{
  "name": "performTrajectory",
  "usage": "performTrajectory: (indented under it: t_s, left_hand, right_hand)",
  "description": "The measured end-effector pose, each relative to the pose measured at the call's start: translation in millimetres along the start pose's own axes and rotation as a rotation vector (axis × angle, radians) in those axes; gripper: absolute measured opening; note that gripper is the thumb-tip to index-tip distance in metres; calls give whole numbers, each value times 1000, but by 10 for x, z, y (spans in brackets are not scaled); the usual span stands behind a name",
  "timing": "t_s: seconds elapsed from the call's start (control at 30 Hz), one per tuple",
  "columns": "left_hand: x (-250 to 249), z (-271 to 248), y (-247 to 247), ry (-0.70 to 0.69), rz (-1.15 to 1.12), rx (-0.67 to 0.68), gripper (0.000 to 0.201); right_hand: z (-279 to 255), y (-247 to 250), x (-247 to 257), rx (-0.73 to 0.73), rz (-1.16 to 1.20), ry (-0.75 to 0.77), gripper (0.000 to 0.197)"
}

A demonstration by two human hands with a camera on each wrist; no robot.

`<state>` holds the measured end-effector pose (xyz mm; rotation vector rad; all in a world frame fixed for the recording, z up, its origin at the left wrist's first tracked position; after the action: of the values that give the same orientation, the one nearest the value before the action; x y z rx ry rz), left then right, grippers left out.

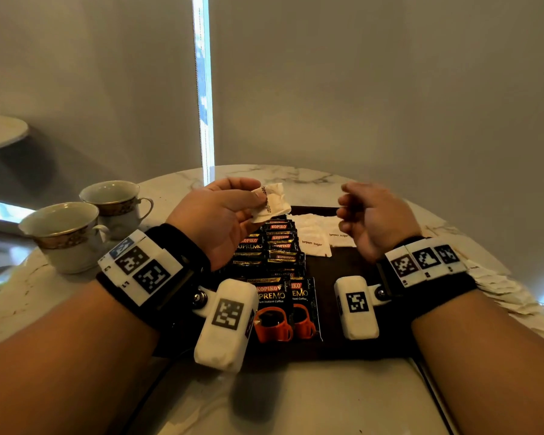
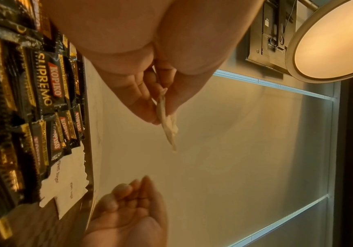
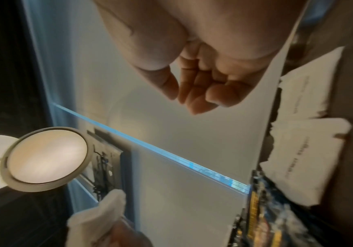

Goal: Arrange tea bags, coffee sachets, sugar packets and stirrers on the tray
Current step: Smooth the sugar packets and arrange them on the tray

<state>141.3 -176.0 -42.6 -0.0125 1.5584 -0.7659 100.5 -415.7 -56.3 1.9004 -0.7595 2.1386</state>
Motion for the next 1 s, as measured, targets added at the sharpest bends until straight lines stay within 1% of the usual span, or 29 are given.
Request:
performTrajectory:
  t_s: [0.07,0.2,0.33,0.43,0.53,0.63,0.73,0.93,1.0]
  left_hand:
    - [9,-9,-35,-2,-9,13,18]
    - [24,-22,-73,-18,-28,16,19]
    - [26,-23,-84,-34,-30,15,21]
    - [8,-36,-105,-61,36,35,29]
    - [20,-47,-115,-51,83,49,30]
    - [44,-40,-120,-12,83,68,24]
    - [76,-29,-126,28,71,75,11]
    - [106,-23,-135,57,78,98,34]
    - [104,-19,-137,55,118,110,35]
  right_hand:
    - [-97,-147,131,105,24,46,15]
    - [-354,-528,255,361,-70,75,31]
    - [-504,-734,261,475,-160,68,28]
    - [-592,-823,203,540,-242,45,27]
    - [-606,-834,154,502,-230,28,15]
    - [-566,-793,121,428,-148,6,21]
    - [-535,-754,115,384,-53,-7,25]
    - [-494,-703,154,317,-25,45,29]
    - [-496,-693,170,298,7,59,29]
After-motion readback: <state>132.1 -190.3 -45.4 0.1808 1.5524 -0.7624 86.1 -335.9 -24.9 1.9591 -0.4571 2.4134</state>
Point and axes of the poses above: each hand's wrist, its own z-axis towards the middle knuckle, its own y-axis out of the back of the hand, x = y × z, the point moved 10 cm from there along z, towards the middle knuckle, and after that the axes turned 4 degrees about x, right-handed, at the moved point
